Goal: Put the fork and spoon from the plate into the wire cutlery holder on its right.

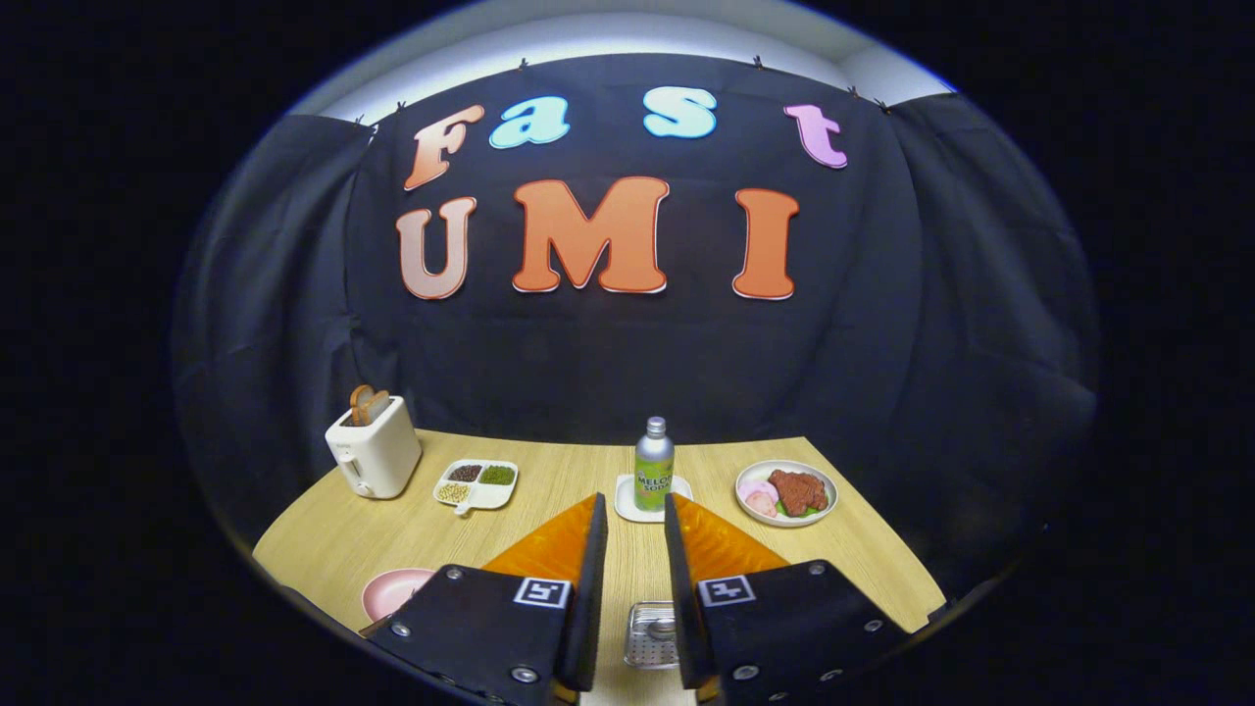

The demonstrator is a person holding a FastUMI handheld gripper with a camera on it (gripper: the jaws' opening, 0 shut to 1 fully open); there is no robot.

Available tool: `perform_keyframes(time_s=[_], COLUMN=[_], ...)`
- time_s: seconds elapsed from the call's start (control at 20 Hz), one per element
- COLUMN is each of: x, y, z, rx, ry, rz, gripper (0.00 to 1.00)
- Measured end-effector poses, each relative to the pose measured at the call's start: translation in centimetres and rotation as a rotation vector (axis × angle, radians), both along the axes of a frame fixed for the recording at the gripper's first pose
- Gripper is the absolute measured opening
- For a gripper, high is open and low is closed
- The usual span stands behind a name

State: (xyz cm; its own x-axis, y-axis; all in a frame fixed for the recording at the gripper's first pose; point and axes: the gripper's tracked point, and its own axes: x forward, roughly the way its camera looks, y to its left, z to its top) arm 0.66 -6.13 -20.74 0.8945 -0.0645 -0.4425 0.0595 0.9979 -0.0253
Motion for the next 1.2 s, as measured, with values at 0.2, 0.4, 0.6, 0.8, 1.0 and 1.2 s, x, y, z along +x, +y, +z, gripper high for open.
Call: perform_keyframes(time_s=[0.2,0.4,0.6,0.8,1.0,1.2], x=[-0.2,-0.5,-0.7,-1.2,-1.9,-3.4], y=[1.4,2.9,5.5,8.9,12.9,17.2], z=[1.2,2.4,2.7,2.6,1.2,-2.8], rx=[-0.006,0.001,0.006,0.023,0.031,0.061], ry=[-0.05,-0.1,-0.132,-0.147,-0.119,-0.01], rz=[-0.014,-0.032,-0.023,-0.007,0.024,0.054], gripper=[0.62,0.79,0.86,0.88,0.9,0.91])
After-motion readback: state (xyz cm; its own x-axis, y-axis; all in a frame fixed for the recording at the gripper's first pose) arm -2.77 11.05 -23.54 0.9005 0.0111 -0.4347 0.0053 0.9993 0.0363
